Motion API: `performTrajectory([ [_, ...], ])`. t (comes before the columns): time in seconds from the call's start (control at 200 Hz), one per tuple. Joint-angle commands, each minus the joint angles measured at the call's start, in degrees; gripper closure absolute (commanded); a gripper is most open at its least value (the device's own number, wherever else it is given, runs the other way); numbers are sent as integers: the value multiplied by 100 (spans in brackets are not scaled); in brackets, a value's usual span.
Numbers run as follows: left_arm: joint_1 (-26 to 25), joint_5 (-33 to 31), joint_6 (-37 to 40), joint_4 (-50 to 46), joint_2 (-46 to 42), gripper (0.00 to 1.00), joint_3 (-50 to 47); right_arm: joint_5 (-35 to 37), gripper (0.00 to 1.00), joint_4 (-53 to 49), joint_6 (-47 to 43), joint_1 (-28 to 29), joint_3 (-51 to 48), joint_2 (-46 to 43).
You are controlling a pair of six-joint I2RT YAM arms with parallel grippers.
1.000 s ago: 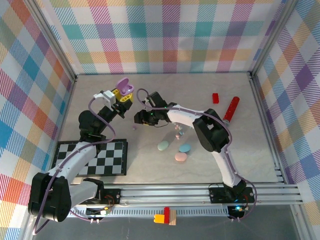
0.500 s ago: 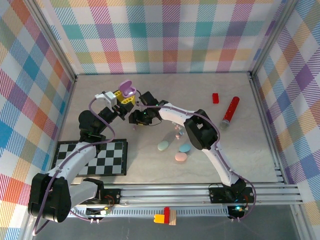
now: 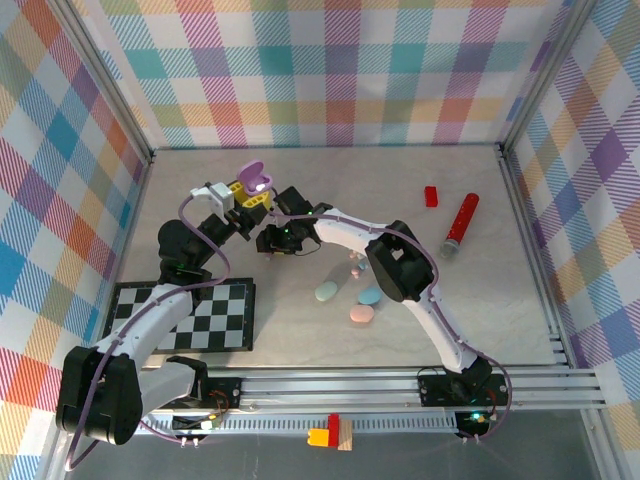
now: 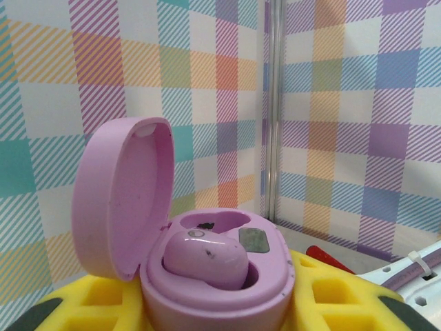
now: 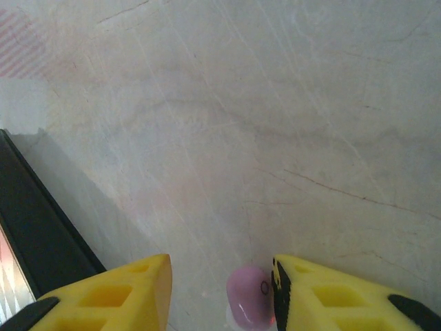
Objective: Insert the wireless bluetooth earbuds into the charging case
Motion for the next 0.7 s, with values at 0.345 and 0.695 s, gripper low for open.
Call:
performTrajectory([
  [0.345,26,-91,-31,141,-88,71,52,-147,69,-351,-116,161,-166,-78],
  [0.695,34,-118,8,113,-136,71,44,-99,75,-467,-238,236,-216,-108],
])
